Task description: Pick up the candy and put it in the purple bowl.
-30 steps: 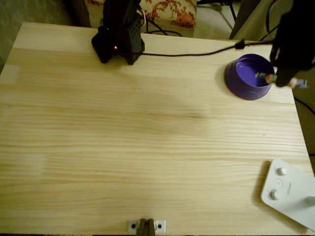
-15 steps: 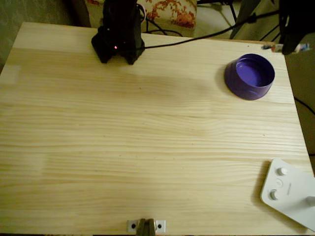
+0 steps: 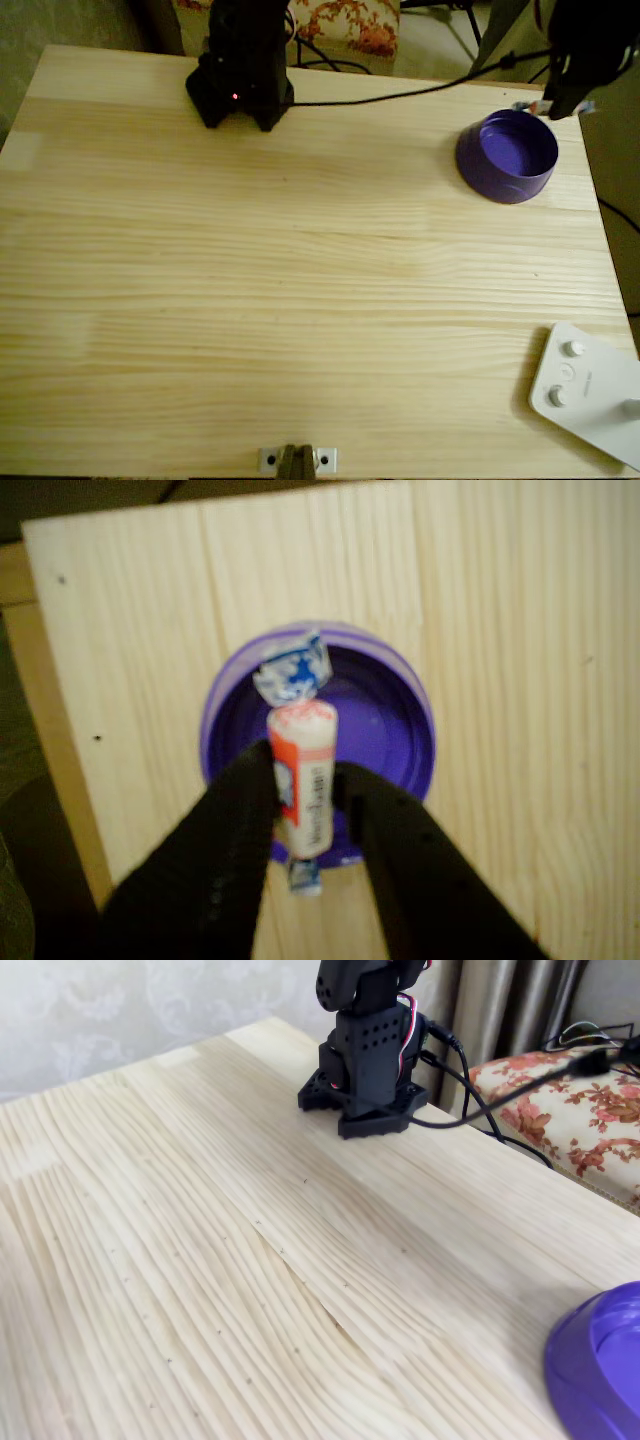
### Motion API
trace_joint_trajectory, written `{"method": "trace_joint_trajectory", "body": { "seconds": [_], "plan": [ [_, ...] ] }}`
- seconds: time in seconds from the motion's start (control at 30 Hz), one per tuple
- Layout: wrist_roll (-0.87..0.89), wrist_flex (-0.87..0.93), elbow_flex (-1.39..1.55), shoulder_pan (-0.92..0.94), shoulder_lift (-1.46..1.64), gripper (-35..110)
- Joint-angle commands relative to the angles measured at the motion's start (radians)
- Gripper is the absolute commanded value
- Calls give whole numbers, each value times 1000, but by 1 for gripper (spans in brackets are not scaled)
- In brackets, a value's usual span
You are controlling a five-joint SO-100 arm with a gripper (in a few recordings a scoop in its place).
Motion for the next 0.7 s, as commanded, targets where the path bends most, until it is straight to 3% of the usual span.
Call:
{"method": "trace_joint_trajectory", "body": {
  "seconds": [0.0,0.67],
  "plan": [
    [3,-21,-21,2,49,5],
    [-3,-35,28,-18,63,20]
  ]
}}
